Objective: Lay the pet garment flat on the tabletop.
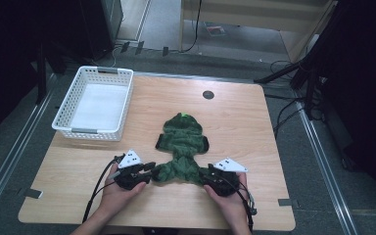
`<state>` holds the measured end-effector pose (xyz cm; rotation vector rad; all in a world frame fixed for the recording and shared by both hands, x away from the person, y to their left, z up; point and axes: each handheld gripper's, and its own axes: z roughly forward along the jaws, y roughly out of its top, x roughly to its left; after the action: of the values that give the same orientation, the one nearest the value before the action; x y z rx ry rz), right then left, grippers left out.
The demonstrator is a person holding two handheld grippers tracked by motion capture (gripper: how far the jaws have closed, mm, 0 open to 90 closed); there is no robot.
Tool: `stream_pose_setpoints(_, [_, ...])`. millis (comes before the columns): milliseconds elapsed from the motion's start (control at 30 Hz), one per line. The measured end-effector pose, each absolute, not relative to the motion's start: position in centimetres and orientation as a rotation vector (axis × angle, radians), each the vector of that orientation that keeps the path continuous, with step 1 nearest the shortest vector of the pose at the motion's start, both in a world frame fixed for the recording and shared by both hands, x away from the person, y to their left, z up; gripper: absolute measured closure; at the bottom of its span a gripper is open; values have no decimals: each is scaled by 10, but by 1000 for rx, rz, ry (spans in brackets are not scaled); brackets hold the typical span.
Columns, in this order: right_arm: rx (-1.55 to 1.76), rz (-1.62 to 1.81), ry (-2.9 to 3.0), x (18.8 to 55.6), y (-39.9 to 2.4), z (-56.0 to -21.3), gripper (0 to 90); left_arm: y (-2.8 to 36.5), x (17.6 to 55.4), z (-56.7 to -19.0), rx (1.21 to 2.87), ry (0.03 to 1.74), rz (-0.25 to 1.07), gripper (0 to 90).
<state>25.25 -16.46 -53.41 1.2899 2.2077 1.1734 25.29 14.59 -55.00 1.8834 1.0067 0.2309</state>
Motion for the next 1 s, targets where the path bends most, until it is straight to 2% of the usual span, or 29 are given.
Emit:
stream_pose_setpoints(267, [1215,1234,2131,299,-130,-487,591,155,251,-550,1770,1019,216,538])
stream_pose_setpoints(433, [1313,1191,2186,353,-101,-494,585,148,248,-551,1836,974,225,516])
stream_pose_setpoints(567, [1464,1081,2230,384,-95,-518,591,142,246,-551,1908,957,263,556])
stream_pose_setpoints(667, [1474,1001,2255,394,-91,-528,584,140,247,-552,1933,970,260,599])
stream_pose_setpoints(833, [1453,949,2226,413,-89,-532,566,138,247,-552,1943,978,277,678])
stream_pose_setpoints(1000, [1446,992,2199,418,-88,-527,519,140,249,-552,1931,1005,263,656])
